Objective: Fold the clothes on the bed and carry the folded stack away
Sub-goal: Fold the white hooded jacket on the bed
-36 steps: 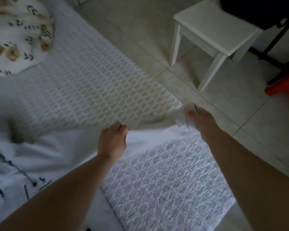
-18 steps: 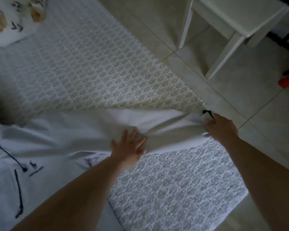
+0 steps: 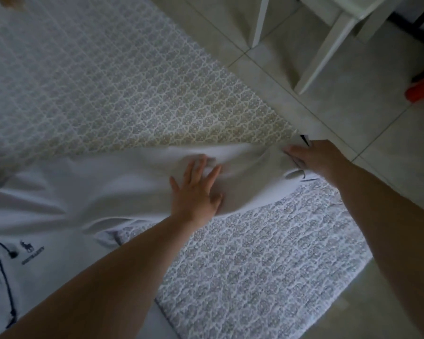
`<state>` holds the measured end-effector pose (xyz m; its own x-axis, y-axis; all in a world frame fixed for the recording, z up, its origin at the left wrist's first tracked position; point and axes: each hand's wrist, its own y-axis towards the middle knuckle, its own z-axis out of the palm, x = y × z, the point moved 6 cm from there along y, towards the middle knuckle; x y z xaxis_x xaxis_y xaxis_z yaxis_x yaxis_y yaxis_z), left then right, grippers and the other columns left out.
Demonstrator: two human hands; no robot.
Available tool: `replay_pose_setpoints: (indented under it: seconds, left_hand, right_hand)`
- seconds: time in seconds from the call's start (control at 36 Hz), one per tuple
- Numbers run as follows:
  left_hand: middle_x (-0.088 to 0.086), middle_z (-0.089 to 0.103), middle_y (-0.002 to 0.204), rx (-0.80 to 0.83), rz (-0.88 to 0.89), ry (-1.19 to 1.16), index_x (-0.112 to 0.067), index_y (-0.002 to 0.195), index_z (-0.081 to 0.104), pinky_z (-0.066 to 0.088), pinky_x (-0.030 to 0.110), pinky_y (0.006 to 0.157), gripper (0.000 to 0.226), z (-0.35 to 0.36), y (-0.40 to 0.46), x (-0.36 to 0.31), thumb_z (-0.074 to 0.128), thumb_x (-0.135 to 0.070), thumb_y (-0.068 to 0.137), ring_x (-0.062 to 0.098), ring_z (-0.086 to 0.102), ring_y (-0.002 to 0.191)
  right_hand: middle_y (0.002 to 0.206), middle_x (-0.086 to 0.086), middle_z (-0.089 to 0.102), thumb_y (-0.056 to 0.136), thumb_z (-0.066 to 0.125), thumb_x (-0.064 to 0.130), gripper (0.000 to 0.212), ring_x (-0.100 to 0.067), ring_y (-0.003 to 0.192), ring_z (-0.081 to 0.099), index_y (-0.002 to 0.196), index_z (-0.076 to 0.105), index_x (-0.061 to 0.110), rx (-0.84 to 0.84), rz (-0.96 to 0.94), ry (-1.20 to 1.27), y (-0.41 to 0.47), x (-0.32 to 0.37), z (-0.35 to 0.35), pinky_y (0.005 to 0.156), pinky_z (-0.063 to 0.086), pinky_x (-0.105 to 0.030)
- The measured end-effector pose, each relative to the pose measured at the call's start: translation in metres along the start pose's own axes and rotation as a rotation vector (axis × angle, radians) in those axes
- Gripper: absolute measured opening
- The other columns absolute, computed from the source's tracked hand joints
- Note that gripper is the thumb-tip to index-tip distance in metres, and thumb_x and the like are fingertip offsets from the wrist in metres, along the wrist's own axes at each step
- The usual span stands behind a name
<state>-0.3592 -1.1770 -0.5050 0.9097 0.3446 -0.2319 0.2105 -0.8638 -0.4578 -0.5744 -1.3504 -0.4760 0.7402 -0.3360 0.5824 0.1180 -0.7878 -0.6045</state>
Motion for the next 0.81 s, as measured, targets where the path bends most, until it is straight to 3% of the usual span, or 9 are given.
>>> replay_pose_setpoints:
  seconds: [0.11,0.25,0.36,0.44,0.53,0.61,0.69,0.75,0.81]
  left_hand:
    - [-0.013,-0.034,0.151,0.016,-0.009,0.024,-0.045,0.148,-0.006,0.001,0.067,0.108,0.072,-0.001,0.006,-0.002,0.032,-0.065,0.09,0.018,-0.026,0.142]
    - [-0.012,-0.041,0.146,0.041,-0.077,0.094,-0.047,0.144,-0.016,0.007,0.073,0.103,0.08,0.008,0.016,0.006,0.025,-0.076,0.082,0.025,-0.029,0.14]
    - [-0.011,-0.047,0.142,0.075,-0.17,0.101,-0.052,0.131,-0.035,0.008,0.078,0.099,0.087,0.02,0.026,0.013,0.024,-0.084,0.075,0.033,-0.033,0.138]
    - [-0.009,-0.055,0.135,0.102,-0.206,0.123,-0.053,0.113,-0.051,0.002,0.079,0.097,0.089,0.019,0.033,0.014,0.012,-0.091,0.063,0.035,-0.039,0.134]
    - [-0.007,-0.061,0.129,0.159,-0.219,0.154,-0.052,0.106,-0.055,0.0,0.079,0.096,0.088,0.017,0.037,0.016,0.008,-0.093,0.061,0.036,-0.04,0.132]
    - [-0.005,-0.059,0.132,0.205,-0.215,0.159,-0.051,0.116,-0.049,0.0,0.077,0.098,0.091,0.013,0.036,0.013,0.017,-0.091,0.068,0.036,-0.04,0.133]
    - [-0.005,-0.047,0.144,0.243,-0.225,0.05,-0.044,0.139,-0.03,0.002,0.071,0.105,0.099,0.005,0.033,0.001,0.039,-0.079,0.078,0.033,-0.033,0.138]
    - [-0.005,-0.024,0.157,0.218,-0.188,-0.122,-0.036,0.15,-0.006,0.01,0.058,0.113,0.091,-0.009,0.029,-0.013,0.045,-0.071,0.083,0.026,-0.015,0.145]
    - [-0.004,0.007,0.16,0.095,-0.129,-0.401,-0.028,0.151,0.016,0.024,0.035,0.113,0.08,-0.03,0.017,-0.027,0.045,-0.066,0.087,0.015,0.012,0.144]
  right_hand:
    - [0.082,-0.006,0.065,0.084,0.069,0.034,0.028,-0.015,0.071,0.061,0.097,0.067,0.01,-0.022,-0.135,0.073,-0.004,0.018,-0.013,0.056,0.045,-0.023]
    - [0.103,-0.012,0.063,0.086,0.067,0.031,0.039,-0.025,0.091,0.06,0.117,0.062,0.008,0.008,-0.071,0.115,0.002,-0.005,-0.004,0.066,0.042,-0.025]
    - [0.082,-0.009,0.06,0.079,0.072,0.024,0.023,-0.02,0.067,0.057,0.094,0.067,0.007,-0.207,-0.062,0.06,0.009,-0.017,-0.005,0.053,0.039,-0.021]
    - [0.104,-0.008,0.055,0.073,0.076,0.026,0.043,-0.025,0.081,0.057,0.108,0.057,0.01,-0.367,-0.009,-0.003,0.01,-0.023,-0.007,0.064,0.046,-0.028]
    - [0.124,-0.011,0.053,0.073,0.077,0.029,0.064,-0.03,0.095,0.06,0.126,0.046,0.013,-0.4,0.054,-0.011,0.009,-0.024,-0.005,0.074,0.049,-0.032]
    - [0.111,-0.012,0.065,0.074,0.077,0.038,0.06,-0.02,0.075,0.06,0.12,0.057,0.006,-0.263,0.166,-0.049,0.009,-0.025,0.002,0.06,0.046,-0.022]
    - [0.095,-0.009,0.064,0.069,0.079,0.043,0.063,-0.02,0.077,0.058,0.114,0.061,0.003,-0.15,0.264,0.064,0.0,-0.021,0.006,0.067,0.046,-0.025]
    - [0.085,-0.006,0.063,0.073,0.074,0.045,0.047,-0.02,0.073,0.059,0.102,0.064,0.01,-0.209,0.168,-0.062,-0.009,0.001,0.002,0.066,0.048,-0.03]
    - [0.094,-0.01,0.063,0.077,0.068,0.039,0.036,-0.025,0.079,0.06,0.097,0.062,0.01,-0.252,-0.006,-0.201,-0.022,0.036,0.006,0.064,0.044,-0.029]
